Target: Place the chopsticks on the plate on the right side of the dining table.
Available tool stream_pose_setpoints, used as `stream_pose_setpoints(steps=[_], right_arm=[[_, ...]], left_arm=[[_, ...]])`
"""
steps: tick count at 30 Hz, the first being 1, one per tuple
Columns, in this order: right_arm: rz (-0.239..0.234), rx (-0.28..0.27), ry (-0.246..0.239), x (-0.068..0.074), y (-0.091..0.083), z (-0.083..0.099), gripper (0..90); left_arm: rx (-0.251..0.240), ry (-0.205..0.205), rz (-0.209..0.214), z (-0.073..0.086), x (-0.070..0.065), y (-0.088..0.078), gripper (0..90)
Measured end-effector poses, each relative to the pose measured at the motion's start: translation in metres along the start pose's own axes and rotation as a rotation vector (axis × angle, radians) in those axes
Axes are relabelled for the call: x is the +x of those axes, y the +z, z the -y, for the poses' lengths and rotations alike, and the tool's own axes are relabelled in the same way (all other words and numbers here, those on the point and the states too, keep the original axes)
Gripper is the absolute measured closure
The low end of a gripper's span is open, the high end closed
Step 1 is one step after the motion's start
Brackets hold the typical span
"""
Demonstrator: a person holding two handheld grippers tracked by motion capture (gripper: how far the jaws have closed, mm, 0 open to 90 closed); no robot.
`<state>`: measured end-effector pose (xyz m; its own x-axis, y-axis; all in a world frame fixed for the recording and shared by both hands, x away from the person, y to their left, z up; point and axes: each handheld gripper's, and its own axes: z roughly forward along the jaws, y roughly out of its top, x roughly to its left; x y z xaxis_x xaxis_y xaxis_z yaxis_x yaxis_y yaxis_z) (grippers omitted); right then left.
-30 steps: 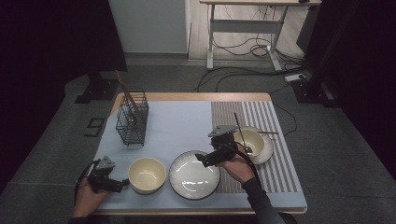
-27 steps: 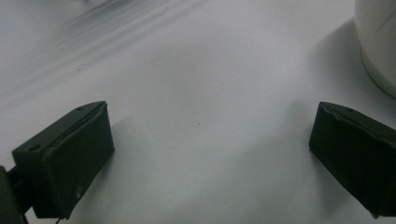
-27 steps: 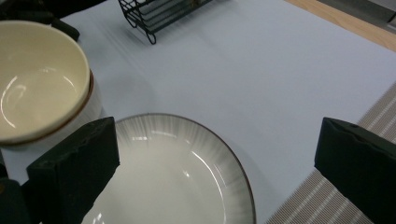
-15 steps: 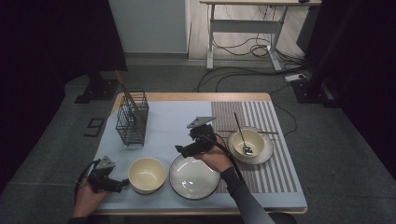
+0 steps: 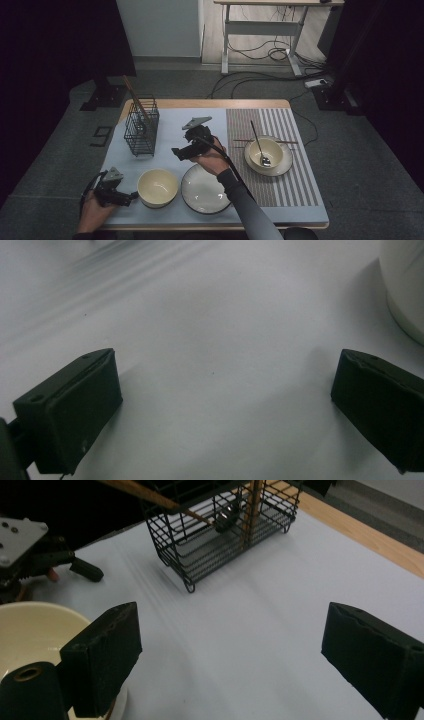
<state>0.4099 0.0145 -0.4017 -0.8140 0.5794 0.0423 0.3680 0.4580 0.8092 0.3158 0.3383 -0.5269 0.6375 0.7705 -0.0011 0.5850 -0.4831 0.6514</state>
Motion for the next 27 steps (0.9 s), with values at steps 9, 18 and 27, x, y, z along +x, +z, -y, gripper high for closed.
stream_pose_setpoints(steps=[9, 18, 27], right_arm=[[-0.025, -0.019, -0.008, 0.01, 0.016, -0.017, 12.9], [-0.053, -0.039, -0.018, 0.022, 0.03, -0.032, 16.2], [-0.056, -0.042, -0.058, 0.035, 0.043, -0.046, 22.9]], left_arm=[[-0.001, -0.001, 0.001, 0.0, 0.0, 0.0, 0.0], [0.0, -0.001, 0.001, 0.0, 0.0, 0.0, 0.0], [0.002, 0.0, 0.0, 0.0, 0.0, 0.0, 0.0]])
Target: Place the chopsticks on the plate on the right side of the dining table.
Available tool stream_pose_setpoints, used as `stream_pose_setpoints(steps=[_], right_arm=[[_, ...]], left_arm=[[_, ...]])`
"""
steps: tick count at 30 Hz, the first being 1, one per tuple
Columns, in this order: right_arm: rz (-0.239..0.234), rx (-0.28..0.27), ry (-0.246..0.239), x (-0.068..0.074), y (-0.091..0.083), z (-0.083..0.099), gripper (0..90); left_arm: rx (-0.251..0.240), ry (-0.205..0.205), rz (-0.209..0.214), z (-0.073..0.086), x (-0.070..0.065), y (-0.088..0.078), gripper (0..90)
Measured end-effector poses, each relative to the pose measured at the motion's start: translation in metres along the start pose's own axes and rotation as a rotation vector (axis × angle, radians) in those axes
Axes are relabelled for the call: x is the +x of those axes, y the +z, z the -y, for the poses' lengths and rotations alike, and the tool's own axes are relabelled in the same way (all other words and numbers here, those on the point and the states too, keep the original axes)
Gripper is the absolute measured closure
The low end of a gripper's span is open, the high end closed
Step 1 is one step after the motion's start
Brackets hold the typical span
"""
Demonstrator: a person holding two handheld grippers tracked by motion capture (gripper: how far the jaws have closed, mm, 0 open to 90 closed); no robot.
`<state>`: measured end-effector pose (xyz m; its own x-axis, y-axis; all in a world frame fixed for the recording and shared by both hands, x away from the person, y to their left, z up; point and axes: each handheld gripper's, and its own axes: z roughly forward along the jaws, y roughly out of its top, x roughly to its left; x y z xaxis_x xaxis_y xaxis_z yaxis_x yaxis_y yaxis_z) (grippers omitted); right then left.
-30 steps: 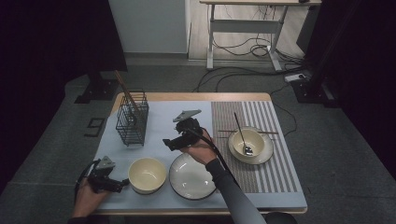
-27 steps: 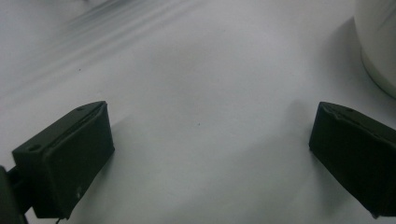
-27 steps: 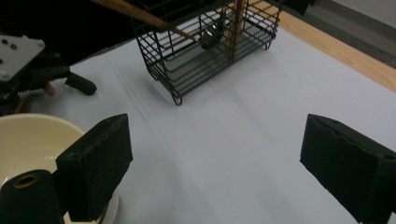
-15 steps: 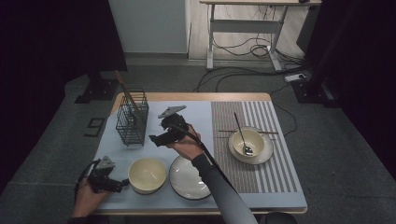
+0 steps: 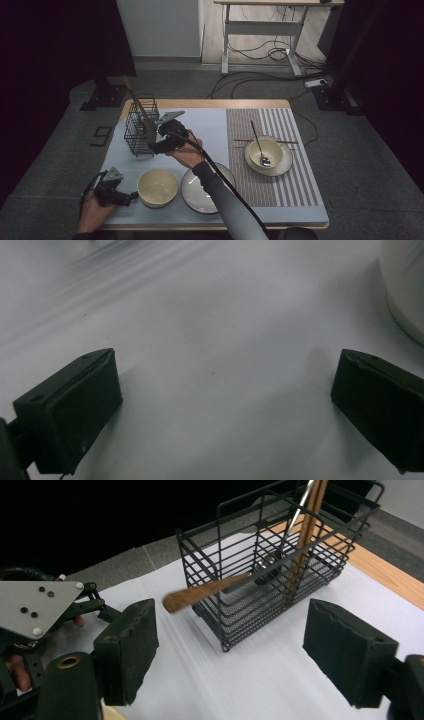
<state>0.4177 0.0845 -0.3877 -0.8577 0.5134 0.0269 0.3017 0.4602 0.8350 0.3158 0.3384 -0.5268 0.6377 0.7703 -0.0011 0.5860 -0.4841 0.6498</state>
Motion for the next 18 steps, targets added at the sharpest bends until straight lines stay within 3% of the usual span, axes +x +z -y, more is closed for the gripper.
stream_pose_setpoints(steps=[9, 18], right_arm=[[0.012, 0.022, -0.007, 0.004, 0.016, -0.007, 31.5], [0.01, -0.009, 0.02, -0.006, 0.015, -0.011, 50.3]], left_arm=[[-0.001, 0.001, -0.001, 0.0, 0.0, 0.0, 0.0], [0.0, 0.0, 0.0, 0.0, 0.0, 0.0, 0.0]])
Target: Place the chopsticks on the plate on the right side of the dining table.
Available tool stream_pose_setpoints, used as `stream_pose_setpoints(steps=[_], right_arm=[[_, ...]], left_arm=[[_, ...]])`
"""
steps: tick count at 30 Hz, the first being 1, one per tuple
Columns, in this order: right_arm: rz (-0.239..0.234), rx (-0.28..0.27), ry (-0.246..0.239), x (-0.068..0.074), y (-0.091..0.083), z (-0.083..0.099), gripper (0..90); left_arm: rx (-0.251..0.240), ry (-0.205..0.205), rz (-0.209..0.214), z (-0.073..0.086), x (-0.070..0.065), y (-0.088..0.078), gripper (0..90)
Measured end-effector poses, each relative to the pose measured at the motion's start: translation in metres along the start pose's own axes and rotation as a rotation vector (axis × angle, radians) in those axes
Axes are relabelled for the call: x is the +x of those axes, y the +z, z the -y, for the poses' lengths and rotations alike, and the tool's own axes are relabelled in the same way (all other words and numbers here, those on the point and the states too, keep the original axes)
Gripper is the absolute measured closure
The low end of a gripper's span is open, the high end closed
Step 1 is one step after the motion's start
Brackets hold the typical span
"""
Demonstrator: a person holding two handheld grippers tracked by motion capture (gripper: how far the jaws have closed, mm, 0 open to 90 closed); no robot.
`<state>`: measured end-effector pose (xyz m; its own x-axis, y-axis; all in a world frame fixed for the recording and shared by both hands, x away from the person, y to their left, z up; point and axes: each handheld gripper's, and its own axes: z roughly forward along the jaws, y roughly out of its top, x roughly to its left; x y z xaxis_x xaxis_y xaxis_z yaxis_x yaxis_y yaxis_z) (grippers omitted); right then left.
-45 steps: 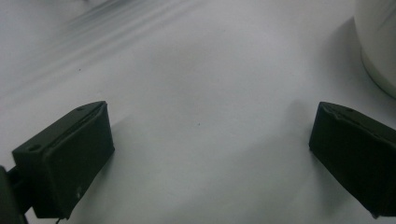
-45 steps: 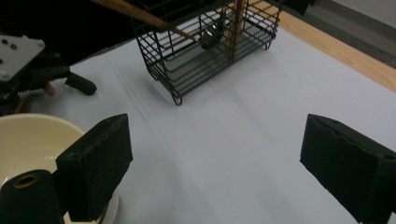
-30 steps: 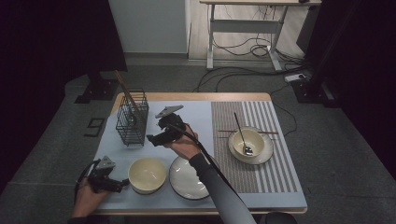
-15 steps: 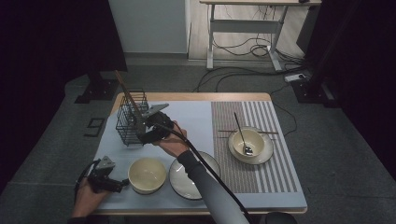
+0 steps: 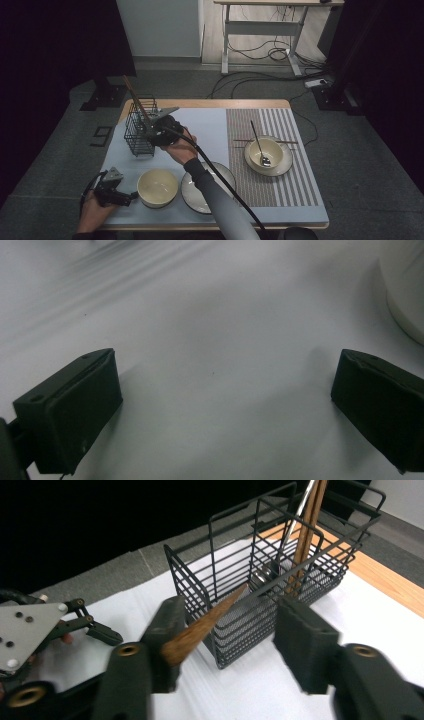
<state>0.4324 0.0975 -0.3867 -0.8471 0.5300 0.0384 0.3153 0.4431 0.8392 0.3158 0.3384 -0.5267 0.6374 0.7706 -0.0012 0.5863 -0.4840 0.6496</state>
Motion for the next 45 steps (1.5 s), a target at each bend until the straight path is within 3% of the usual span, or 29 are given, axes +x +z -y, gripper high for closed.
stream_pose_setpoints(steps=[6, 12, 20, 26, 38, 45], right_arm=[[0.03, 0.006, -0.077, 0.006, -0.001, -0.004, 65.7], [0.041, 0.022, -0.101, 0.008, 0.0, -0.006, 76.9], [0.119, 0.019, -0.149, 0.012, -0.003, -0.011, 82.9], [0.096, 0.009, -0.141, 0.011, -0.013, -0.015, 83.0], [-0.005, -0.007, -0.087, 0.0, -0.041, -0.019, 83.1], [-0.018, -0.022, -0.074, -0.004, -0.059, -0.023, 83.1]], left_arm=[[0.0, 0.0, 0.0, 0.0, 0.0, 0.0, 0.0], [0.0, -0.001, 0.001, 0.0, 0.0, 0.0, 0.0], [0.0, -0.001, 0.001, 0.0, 0.0, 0.0, 0.0], [0.0, -0.001, 0.0, 0.0, 0.0, 0.0, 0.0], [-0.001, -0.001, 0.001, 0.0, 0.0, 0.0, 0.0], [-0.001, -0.001, 0.0, 0.0, 0.0, 0.0, 0.0]])
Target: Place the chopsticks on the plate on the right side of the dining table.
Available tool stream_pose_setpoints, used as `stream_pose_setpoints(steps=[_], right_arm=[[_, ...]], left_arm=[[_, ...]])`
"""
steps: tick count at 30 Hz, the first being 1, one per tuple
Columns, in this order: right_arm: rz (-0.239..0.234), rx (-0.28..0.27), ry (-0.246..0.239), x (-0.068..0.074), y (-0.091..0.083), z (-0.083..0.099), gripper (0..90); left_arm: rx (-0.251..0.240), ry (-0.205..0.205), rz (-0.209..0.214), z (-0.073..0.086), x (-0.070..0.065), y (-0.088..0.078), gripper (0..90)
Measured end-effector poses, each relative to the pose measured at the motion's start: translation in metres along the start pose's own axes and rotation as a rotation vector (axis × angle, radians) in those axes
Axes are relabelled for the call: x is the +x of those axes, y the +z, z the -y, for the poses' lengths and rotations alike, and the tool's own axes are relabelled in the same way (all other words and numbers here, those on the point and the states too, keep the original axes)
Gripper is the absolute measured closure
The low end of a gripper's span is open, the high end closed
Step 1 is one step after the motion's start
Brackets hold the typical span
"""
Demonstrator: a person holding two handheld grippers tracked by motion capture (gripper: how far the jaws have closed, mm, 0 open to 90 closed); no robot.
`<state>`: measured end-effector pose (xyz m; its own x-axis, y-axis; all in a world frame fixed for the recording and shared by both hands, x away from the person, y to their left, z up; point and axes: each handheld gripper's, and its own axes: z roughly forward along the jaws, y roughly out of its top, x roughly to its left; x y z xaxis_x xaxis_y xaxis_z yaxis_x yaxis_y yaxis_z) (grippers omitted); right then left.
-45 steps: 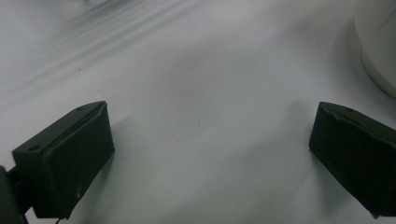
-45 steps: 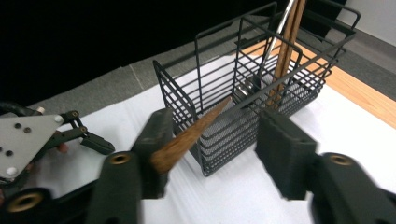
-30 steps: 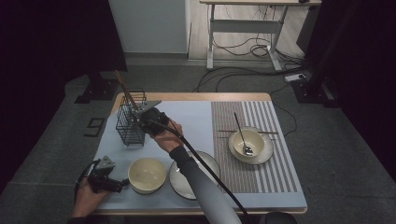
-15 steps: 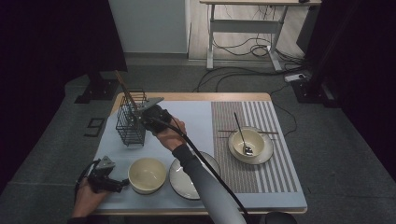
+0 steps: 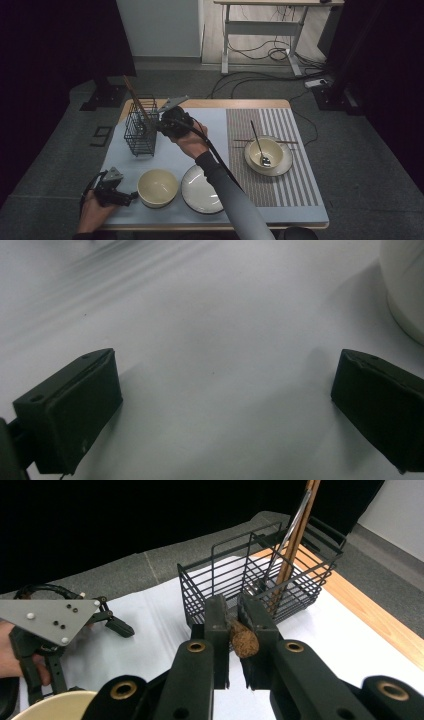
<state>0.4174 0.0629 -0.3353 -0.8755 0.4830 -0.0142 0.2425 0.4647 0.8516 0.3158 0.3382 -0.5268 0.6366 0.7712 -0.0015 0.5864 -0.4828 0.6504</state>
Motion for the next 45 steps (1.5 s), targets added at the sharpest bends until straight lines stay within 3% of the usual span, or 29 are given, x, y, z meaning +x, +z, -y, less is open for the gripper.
stream_pose_setpoints(steps=[21, 35, 40, 45], right_arm=[[-0.013, -0.028, 0.006, -0.003, -0.054, -0.016, 83.2], [0.013, -0.053, 0.002, -0.006, -0.092, -0.023, 83.2], [0.023, -0.058, 0.014, -0.009, -0.103, -0.016, 83.2], [0.022, -0.057, 0.021, -0.013, -0.109, -0.007, 83.2]], left_arm=[[-0.001, -0.002, 0.0, 0.0, 0.0, 0.0, 0.0], [0.001, -0.007, 0.004, 0.0, 0.0, -0.001, 0.1], [-0.01, -0.05, 0.009, -0.001, 0.005, -0.005, 0.0], [-0.065, -0.082, 0.006, -0.003, 0.009, -0.017, 0.0]])
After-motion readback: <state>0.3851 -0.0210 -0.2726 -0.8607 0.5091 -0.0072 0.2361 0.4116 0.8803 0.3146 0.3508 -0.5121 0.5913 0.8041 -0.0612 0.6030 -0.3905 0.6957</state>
